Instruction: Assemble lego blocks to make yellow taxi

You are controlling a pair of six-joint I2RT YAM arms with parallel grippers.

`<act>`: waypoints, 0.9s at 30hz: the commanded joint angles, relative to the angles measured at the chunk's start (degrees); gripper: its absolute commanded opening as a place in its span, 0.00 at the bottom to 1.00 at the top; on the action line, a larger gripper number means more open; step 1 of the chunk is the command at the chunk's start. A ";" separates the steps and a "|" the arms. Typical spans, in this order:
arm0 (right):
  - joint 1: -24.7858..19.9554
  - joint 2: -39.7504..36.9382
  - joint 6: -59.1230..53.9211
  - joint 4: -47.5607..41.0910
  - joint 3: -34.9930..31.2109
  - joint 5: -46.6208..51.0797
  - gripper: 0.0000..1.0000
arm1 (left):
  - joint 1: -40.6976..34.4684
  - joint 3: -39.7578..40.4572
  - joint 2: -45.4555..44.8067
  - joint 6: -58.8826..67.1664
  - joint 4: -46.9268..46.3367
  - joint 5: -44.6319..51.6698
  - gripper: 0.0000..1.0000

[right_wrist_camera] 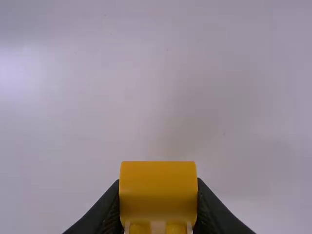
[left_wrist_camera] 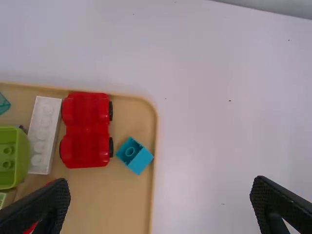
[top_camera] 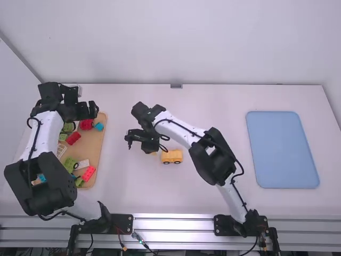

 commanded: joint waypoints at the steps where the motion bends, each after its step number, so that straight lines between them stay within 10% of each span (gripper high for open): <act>1: 1.73 1.42 -0.96 -0.15 2.12 2.32 0.00 | -0.35 -0.85 -1.51 0.22 -0.04 0.17 0.99; 17: 3.78 5.33 3.93 3.69 2.05 8.26 0.00 | -0.15 -0.90 -1.51 2.12 -2.14 0.09 0.99; 27: 3.76 5.35 3.93 3.72 2.03 7.96 0.28 | -0.33 -0.90 -1.51 2.16 -2.80 -1.33 0.99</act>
